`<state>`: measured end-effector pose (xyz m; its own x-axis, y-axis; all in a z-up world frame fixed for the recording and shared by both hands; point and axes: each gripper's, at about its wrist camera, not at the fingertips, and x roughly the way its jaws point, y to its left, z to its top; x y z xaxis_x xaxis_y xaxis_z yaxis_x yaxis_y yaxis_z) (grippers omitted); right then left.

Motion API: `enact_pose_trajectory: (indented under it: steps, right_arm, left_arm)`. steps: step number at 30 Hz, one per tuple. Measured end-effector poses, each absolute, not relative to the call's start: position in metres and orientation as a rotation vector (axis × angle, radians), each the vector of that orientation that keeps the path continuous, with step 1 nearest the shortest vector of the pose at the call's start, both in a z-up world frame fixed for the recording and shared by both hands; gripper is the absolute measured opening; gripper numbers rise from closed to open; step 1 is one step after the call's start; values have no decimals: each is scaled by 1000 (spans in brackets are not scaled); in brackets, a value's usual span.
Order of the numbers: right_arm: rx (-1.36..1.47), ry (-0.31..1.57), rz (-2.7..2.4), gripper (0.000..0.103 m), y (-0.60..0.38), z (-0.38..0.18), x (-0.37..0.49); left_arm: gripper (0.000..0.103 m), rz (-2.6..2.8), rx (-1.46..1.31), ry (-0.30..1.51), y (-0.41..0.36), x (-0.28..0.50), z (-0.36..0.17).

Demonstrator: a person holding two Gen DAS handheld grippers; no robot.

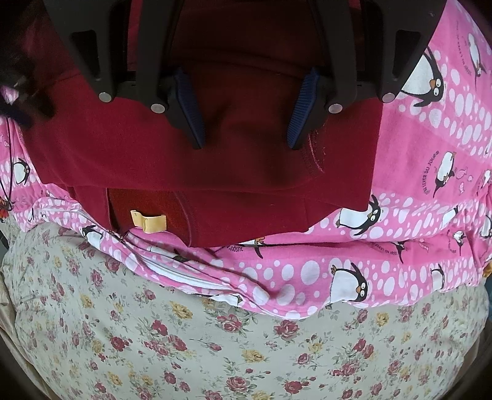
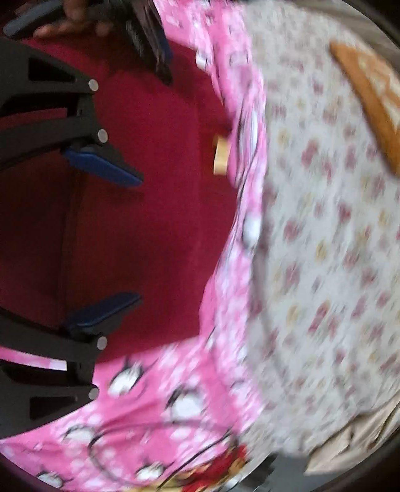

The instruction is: Fold small clothes

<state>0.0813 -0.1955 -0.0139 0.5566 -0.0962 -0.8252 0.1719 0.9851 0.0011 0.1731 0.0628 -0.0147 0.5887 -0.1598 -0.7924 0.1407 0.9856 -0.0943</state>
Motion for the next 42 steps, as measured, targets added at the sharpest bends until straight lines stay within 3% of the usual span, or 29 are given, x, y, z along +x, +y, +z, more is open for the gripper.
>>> enact_pose_trajectory:
  steps: [7,12,18,21,26,36,38,40,42]
  right_arm:
    - [192,909,-105,76,-206,5,49]
    - [177,836,-42,76,-210,45,-27]
    - [234,822,51,76,-242,41,-142]
    - [256,781,82,76,-255,38,-191]
    - [283,788,159,76,-249,14,-240]
    - [268,958,183,63,-221,-36,-265]
    - [313,965,243,55,-222,-38,-265]
    - [332,970,282,39,-221,-39,-265]
    - [343,971,304,33,-220,-39,-264]
  left_arm:
    - [40,-239,-140,923,85,160,-4]
    - [40,-230,-54,870,103,119,27]
    - [40,-269,13,800,139,49,59]
    - [40,-297,50,760,157,-5,54]
    - [40,-302,-19,863,185,-77,17]
    - [40,-363,-94,973,177,-153,-24]
    - [40,-355,-100,995,176,-161,-31]
    - [40,-366,-128,1026,177,-168,-38]
    - [40,-368,-142,1047,177,-171,-44]
